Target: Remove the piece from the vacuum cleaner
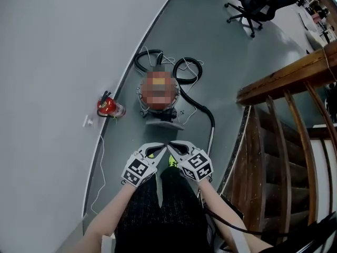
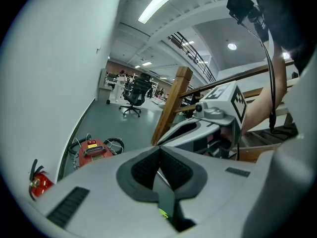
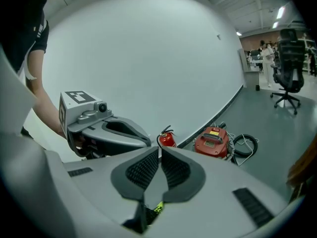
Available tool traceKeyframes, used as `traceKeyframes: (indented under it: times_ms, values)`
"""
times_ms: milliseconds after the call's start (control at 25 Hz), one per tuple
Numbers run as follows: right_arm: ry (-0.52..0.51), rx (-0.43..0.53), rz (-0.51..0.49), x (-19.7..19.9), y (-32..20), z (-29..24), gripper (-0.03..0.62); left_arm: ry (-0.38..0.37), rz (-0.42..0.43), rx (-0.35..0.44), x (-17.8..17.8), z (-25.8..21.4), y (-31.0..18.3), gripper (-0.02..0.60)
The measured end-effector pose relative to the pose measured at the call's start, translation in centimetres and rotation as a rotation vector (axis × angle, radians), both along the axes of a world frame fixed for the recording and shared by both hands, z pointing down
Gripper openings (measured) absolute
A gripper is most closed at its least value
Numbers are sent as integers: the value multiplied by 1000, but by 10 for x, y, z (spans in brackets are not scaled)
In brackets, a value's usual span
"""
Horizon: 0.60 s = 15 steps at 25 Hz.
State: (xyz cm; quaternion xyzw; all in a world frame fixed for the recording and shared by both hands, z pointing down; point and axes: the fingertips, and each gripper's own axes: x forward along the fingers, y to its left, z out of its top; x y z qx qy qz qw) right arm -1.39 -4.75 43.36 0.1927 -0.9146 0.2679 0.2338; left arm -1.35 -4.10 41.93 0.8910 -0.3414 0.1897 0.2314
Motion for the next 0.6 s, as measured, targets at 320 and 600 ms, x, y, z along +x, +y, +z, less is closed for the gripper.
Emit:
traceKeyframes:
  times_ms: [320, 600]
  values:
    - [37, -8, -37, 7, -9, 49, 17, -17, 18, -27, 8, 49, -10, 8]
    - [83, 2, -42, 15, -14, 91, 82, -39, -3, -31, 7, 92, -16, 25]
